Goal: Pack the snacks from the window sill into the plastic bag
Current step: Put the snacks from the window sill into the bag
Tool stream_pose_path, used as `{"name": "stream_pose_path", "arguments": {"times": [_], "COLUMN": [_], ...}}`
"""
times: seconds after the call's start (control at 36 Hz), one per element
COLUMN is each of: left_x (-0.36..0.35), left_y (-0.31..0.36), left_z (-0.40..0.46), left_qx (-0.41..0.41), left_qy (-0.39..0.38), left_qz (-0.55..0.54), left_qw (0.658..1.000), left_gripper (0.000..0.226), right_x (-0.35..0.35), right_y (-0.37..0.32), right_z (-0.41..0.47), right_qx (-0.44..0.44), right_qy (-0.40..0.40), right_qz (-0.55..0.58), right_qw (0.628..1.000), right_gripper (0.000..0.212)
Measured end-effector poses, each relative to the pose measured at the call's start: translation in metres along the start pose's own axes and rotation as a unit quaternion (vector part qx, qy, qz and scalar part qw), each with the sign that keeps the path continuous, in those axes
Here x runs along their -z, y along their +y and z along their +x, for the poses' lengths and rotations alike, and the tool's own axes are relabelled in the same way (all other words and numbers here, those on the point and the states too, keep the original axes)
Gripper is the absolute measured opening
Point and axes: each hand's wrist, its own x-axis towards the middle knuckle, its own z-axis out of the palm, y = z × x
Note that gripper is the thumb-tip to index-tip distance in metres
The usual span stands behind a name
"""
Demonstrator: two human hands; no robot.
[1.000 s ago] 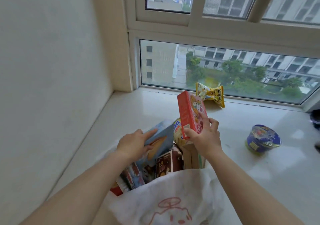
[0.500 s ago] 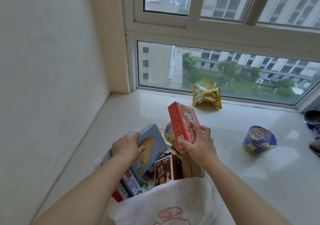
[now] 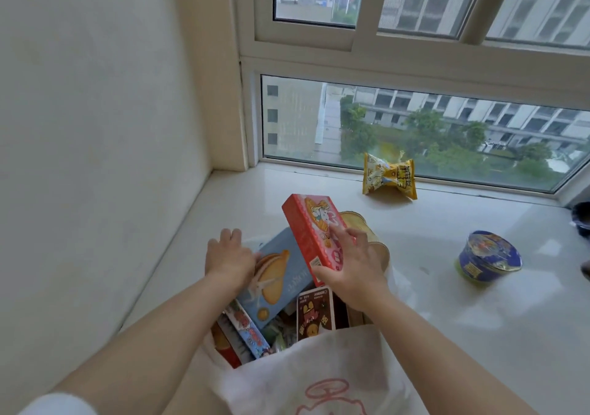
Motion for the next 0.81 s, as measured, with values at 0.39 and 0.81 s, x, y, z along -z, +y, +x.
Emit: {"name": "stream_pose_path", "arguments": {"times": [0.39,0.81], "left_x": [-0.015,-0.009], "left_y": [-0.03,-0.043], "left_z": [0.031,0.037], "left_qx": [0.177,0.225], "left_qy": [-0.141,-0.128], "left_qz": [-0.319,-0.519], "left_qw": [0.92,0.815], "left_gripper": [0.028,0.045], "right_x": [-0.035,-0.079], "right_y": [-0.025,-0.035], "right_z": [0.004,-0.013], "right_qx": [0.073,-0.028], "right_qy": [-0.141,-0.14], "right_qz": [-0.174,-0.222], "right_qw": [0.972,0.965], "right_gripper": [0.112,0.036]}}
